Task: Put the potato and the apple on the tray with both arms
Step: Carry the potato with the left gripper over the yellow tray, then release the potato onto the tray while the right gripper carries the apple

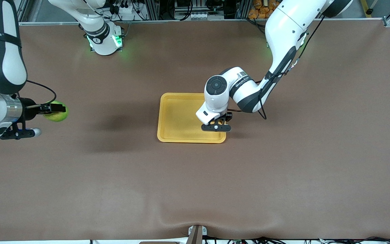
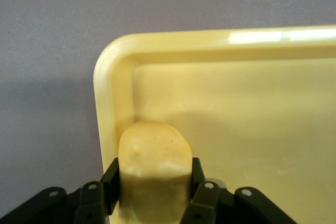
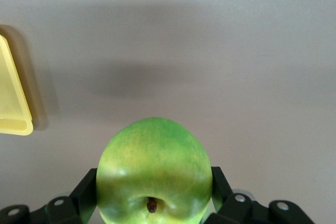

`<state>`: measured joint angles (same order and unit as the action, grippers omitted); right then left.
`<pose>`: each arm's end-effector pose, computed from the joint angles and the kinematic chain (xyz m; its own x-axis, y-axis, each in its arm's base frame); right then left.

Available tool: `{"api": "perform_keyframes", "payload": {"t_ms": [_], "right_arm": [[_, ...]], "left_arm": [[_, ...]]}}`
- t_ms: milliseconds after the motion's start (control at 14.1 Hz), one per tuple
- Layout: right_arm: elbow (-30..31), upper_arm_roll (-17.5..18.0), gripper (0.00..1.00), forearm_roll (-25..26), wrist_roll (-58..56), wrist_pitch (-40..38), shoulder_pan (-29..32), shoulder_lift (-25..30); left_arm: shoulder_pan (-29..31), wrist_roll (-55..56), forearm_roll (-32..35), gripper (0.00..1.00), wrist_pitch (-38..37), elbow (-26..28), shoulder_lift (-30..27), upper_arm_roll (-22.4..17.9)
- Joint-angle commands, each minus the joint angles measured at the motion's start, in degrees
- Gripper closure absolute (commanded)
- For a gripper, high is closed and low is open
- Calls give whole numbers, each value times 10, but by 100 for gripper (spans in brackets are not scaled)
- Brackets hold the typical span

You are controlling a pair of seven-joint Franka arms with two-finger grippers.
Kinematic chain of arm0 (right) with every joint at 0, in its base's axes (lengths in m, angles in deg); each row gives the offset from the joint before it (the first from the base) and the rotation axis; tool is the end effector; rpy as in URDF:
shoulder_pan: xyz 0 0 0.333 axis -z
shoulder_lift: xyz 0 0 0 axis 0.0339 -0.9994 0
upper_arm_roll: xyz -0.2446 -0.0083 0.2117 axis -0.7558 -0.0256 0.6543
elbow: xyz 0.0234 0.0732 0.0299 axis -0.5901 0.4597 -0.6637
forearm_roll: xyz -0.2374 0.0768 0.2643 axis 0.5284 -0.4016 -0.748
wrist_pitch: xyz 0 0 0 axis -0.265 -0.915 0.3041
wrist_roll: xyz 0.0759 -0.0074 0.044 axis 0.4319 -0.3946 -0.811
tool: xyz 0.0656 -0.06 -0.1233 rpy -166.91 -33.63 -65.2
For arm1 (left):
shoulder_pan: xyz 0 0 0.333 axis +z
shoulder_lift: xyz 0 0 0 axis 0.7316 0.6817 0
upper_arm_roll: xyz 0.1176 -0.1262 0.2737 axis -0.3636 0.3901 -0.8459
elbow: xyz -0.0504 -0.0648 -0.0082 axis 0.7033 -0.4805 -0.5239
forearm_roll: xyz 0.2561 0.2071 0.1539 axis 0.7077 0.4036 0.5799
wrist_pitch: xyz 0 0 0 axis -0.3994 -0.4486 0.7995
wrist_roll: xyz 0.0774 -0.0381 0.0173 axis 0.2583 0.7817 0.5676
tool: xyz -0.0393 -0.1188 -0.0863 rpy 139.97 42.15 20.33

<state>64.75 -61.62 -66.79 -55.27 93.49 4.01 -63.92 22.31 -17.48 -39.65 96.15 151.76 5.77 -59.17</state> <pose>0.5517 -0.0099 0.4203 0.9339 0.0554 -0.3533 0.0186 -0.9941 -0.1065 0.4876 -0.4289 0.2009 0.9967 -0.0794 0.0153 -0.0781 -0.9942 -0.0744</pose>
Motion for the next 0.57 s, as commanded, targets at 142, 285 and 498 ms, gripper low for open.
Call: {"api": "perform_keyframes", "payload": {"t_ms": [142, 285, 498], "right_arm": [[45, -5, 100, -35, 66, 15, -36, 35], [52, -5, 100, -36, 89, 20, -54, 41], [71, -5, 100, -36, 141, 39, -84, 51]], "left_arm": [[-12, 16, 16, 50, -10, -20, 14, -7], [-12, 16, 21, 34, -10, -20, 16, -7], [-12, 15, 29, 19, -10, -21, 19, -11]]}}
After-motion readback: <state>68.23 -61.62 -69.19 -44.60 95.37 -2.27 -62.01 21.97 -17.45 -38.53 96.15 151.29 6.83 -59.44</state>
